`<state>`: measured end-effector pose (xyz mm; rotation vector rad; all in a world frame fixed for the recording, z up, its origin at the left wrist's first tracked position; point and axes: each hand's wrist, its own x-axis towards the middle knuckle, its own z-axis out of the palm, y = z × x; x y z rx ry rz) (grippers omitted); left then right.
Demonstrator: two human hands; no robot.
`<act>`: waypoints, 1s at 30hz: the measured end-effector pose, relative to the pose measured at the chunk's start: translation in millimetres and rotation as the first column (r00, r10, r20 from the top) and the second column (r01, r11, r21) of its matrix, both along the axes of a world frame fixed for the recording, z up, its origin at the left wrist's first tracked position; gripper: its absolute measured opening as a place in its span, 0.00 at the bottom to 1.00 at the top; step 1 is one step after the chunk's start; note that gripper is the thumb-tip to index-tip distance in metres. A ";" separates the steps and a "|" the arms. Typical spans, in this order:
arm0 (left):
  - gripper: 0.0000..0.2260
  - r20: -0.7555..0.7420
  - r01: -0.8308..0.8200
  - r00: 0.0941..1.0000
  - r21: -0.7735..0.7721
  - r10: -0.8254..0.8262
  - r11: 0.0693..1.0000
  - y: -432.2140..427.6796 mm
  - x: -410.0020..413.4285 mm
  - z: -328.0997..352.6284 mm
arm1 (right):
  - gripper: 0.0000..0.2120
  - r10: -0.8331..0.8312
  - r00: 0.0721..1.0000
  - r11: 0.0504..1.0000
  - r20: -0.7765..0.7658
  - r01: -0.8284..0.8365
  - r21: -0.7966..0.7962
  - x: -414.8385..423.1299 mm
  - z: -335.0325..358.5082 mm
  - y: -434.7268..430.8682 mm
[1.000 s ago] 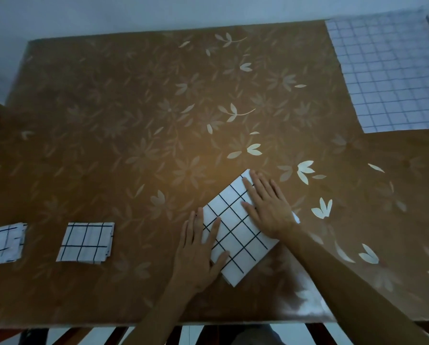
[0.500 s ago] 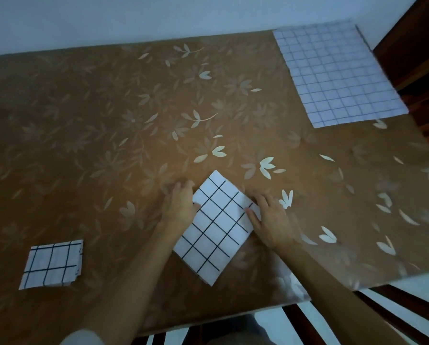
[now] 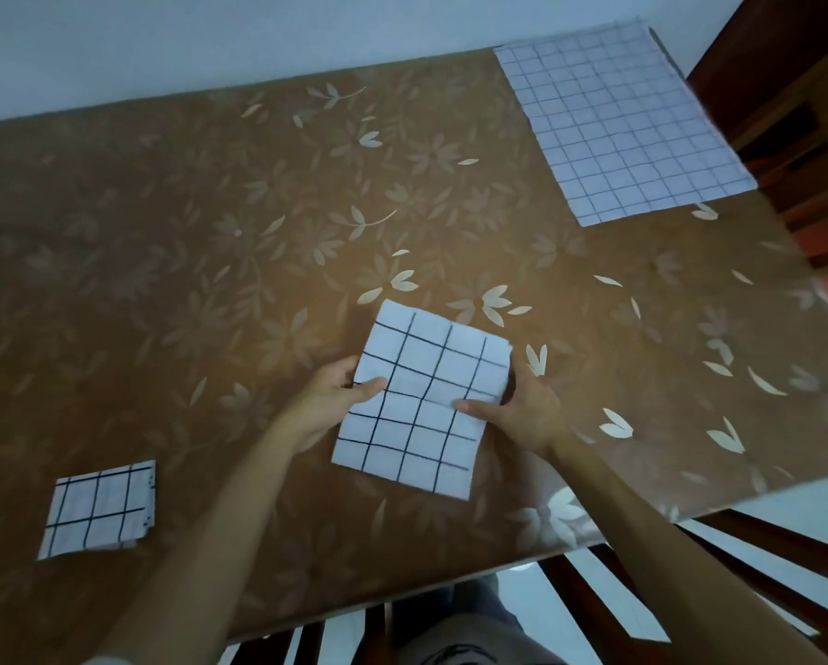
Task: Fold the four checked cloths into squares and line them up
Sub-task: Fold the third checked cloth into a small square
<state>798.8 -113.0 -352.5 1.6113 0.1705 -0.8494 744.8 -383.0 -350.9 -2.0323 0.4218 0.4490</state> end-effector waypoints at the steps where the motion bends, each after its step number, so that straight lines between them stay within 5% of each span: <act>1: 0.14 -0.046 -0.032 0.999 -0.050 0.029 0.998 1.9 -3.4 1.0 | 0.32 -0.019 1.000 0.997 -0.010 0.020 0.076 -0.5 2.9 0.2; 3: 0.14 -0.096 -0.083 0.992 -0.060 0.077 0.995 5.9 -8.9 -2.5 | 0.23 -0.013 0.999 0.983 -0.052 0.022 0.183 -1.0 5.5 0.6; 6: 0.11 -0.054 -0.128 0.990 0.010 0.128 0.992 11.6 -17.3 -9.8 | 0.11 0.044 0.997 0.994 -0.066 -0.037 0.100 -2.8 5.5 2.3; 11: 0.07 0.118 -0.208 0.973 0.089 0.197 0.974 21.5 -23.8 -19.6 | 0.09 -0.039 0.998 0.998 0.041 0.037 0.047 -5.0 -3.8 3.7; 13: 0.12 0.150 -0.204 0.971 0.132 0.184 0.970 24.3 -25.1 -22.4 | 0.08 -0.049 0.996 0.999 0.069 0.048 0.014 -6.4 -5.7 3.7; 15: 0.18 0.183 -0.175 0.973 0.179 0.142 0.968 26.2 -27.2 -25.0 | 0.09 0.049 0.991 0.996 0.122 -0.040 -0.078 -9.6 -6.5 4.4; 19: 0.15 0.283 -0.083 0.959 0.281 0.000 0.956 27.6 -30.6 -25.0 | 0.13 0.273 0.929 0.946 0.250 -0.213 -0.243 -15.4 -16.9 -3.0; 23: 0.16 0.337 -0.098 0.941 0.316 -0.015 0.944 29.4 -32.8 -30.7 | 0.11 0.460 0.845 0.811 0.274 -0.275 -0.516 -18.9 -43.3 -19.6; 27: 0.10 0.368 -0.133 0.930 0.324 0.004 0.937 19.3 -36.6 -27.8 | 0.32 0.481 0.805 0.828 0.346 -0.287 -0.482 -28.4 -68.0 -27.4; 30: 0.07 0.498 -0.127 0.859 0.432 -0.119 0.893 10.2 -42.4 -24.3 | 0.30 0.400 0.843 0.853 0.361 -0.198 -0.482 -30.8 -53.0 -22.9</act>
